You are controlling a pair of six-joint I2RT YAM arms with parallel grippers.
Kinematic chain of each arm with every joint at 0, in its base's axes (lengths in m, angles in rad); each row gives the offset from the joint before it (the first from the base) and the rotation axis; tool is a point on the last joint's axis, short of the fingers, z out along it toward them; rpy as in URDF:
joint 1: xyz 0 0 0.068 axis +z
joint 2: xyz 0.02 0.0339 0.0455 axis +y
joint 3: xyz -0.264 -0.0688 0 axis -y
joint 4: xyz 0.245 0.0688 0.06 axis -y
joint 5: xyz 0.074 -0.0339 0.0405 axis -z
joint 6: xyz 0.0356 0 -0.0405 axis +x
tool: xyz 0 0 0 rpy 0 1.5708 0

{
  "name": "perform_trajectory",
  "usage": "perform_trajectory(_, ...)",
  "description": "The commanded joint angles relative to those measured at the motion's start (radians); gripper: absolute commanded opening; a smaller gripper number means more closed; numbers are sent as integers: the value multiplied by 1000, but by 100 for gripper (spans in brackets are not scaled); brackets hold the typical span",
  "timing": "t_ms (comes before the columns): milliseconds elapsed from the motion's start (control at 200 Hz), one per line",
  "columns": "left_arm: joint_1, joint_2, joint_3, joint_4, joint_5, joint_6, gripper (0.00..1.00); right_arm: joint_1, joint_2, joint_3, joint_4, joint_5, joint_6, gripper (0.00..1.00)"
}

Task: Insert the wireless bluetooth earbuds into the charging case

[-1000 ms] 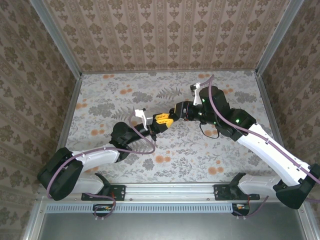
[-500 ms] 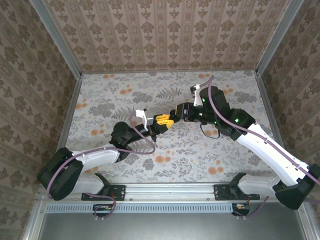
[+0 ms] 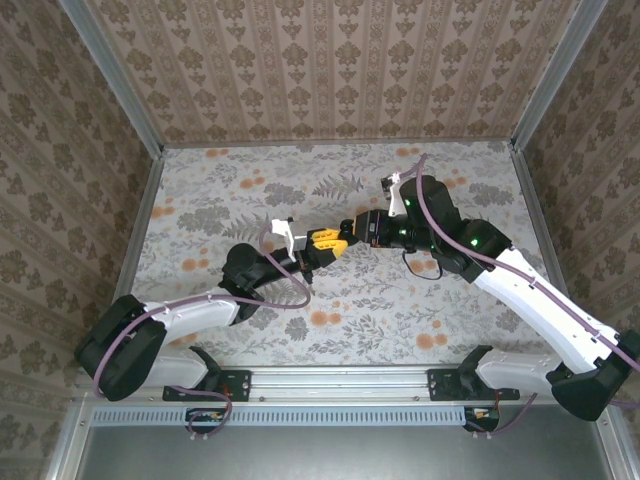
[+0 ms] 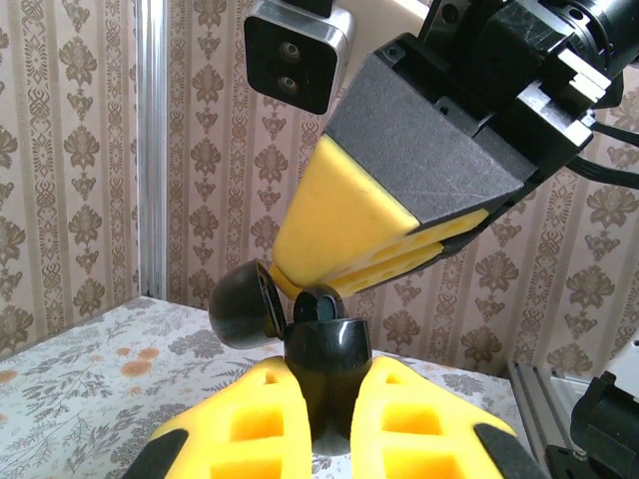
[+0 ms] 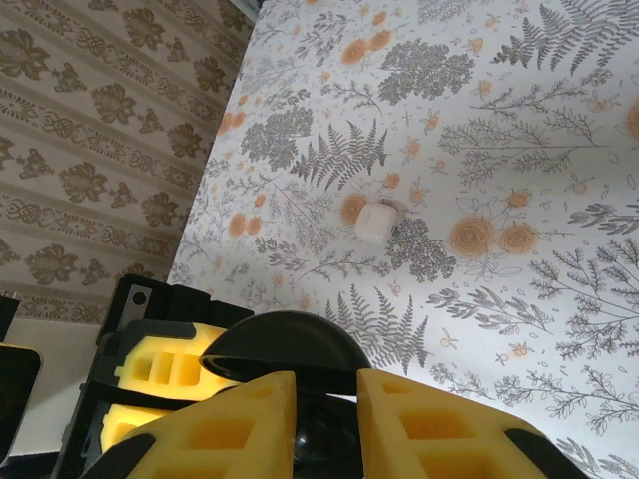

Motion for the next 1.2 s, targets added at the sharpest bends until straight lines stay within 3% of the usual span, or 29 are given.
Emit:
perform_trajectory(0, -3, -26, 15, 60, 6, -12, 0, -3, -10, -10, -54, -21, -6, 24)
perform_trajectory(140, -1, -24, 12, 59, 7, -9, 0, -4, -21, 5, -56, -15, -13, 33)
perform_trajectory(405, 8, -24, 14, 64, 47, -26, 0, -106, -74, -4, -57, -61, -9, 34)
perform_trajectory(585, 17, -13, 39, 66, 133, -55, 0, -189, -62, -70, 48, -228, 49, 34)
perform_trajectory(740, 18, 7, 69, 70, 186, -83, 0, -205, -4, -113, 174, -385, 103, 32)
perform_trajectory(930, 23, 18, 76, 70, 183, -100, 0, -205, 21, -160, 301, -535, 161, 28)
perform_trajectory(1195, 62, 25, 69, 71, 129, -164, 0, -197, -48, -224, 298, -611, 127, 27)
